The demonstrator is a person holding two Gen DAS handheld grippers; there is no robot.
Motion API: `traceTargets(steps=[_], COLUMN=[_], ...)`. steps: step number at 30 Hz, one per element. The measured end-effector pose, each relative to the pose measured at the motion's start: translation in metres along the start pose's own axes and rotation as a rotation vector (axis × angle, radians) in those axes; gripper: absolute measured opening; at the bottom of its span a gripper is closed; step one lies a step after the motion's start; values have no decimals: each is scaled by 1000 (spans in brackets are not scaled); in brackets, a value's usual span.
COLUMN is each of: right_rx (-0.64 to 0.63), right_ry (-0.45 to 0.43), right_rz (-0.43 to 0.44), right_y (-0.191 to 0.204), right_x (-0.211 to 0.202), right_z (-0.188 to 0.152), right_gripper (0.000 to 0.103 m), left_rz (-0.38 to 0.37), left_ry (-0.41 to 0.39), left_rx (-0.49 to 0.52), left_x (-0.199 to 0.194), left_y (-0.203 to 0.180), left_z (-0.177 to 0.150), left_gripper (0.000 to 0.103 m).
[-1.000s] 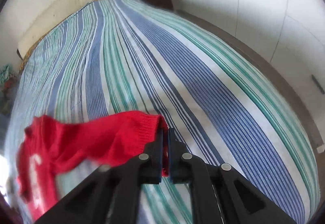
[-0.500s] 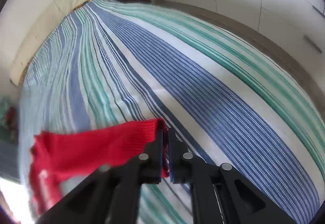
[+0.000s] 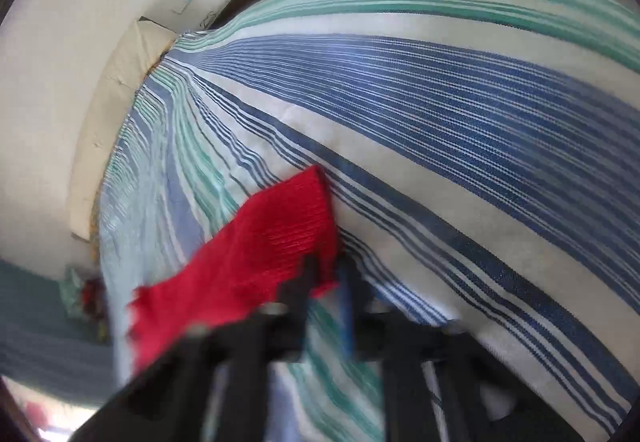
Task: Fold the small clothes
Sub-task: 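Pull the sleeve outward from the body with the right tool, then release the sleeve from the right tool while the left tool grasps the other sleeve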
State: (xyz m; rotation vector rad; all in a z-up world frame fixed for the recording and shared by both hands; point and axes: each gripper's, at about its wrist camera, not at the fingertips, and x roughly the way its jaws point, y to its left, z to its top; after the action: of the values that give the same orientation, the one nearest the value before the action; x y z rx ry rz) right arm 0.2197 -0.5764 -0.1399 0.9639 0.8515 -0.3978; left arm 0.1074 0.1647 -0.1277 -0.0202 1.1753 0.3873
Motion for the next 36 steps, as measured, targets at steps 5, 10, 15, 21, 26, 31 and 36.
traceTargets(steps=[5,10,15,21,26,31,36], right_rx=[-174,-229,-284,-429,-596,-702,-741], right_ry=[-77,-45,-53,-123,-114,-91,-47], right_rz=[-269,-366,-371,-343,-232,-135,-104], right_y=[25,27,35,55,79,89,85], right_x=[-17,-4,-6,-63,-120,-156,-156], right_z=[4,2,-4,-32,-84,-158,-216], right_gripper=[4,4,24,66,67,67,67], left_rz=[-7,-6,-69,-180,-284,-507,-484], left_ry=[23,-1,-46,-213,-127,8,-3], left_rx=[-23,7,16,258,299,-22,-112], left_x=[8,1,-14,-48,-13,50,70], left_y=[4,1,5,-31,-68,-55,-58], left_z=[2,1,15,81,133,155,162], left_gripper=[84,84,84,88,94,88,8])
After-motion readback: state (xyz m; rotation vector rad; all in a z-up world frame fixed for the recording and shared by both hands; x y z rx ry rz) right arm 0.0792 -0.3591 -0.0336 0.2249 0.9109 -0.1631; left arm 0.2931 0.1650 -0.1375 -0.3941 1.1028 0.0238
